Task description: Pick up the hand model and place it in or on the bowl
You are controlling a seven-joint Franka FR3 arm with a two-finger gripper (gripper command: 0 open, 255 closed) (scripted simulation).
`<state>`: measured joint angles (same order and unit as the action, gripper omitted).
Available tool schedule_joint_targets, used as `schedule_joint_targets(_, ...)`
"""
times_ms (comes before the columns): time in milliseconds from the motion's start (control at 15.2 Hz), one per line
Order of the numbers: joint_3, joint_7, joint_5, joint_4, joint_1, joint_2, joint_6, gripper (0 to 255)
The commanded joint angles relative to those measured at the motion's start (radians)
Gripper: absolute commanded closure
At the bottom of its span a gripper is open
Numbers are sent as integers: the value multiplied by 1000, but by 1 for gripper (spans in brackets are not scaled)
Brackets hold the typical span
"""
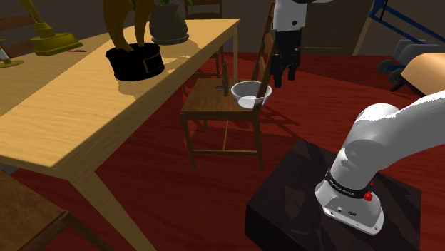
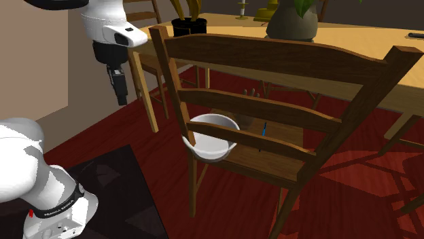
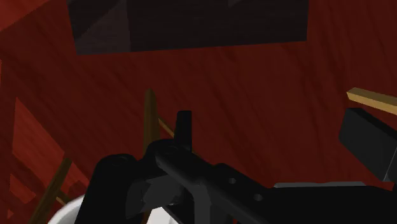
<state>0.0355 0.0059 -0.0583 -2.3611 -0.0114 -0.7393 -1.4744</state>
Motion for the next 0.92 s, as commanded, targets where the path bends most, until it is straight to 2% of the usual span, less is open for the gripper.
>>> schedule_joint_targets(0, 0, 0, 0, 0, 0, 0, 0, 0)
schedule_joint_targets(462, 6, 38, -10, 78, -20, 221, -201, 0)
schedule_joint_targets(858, 17, 68, -20, 191, -35, 419, -333, 0)
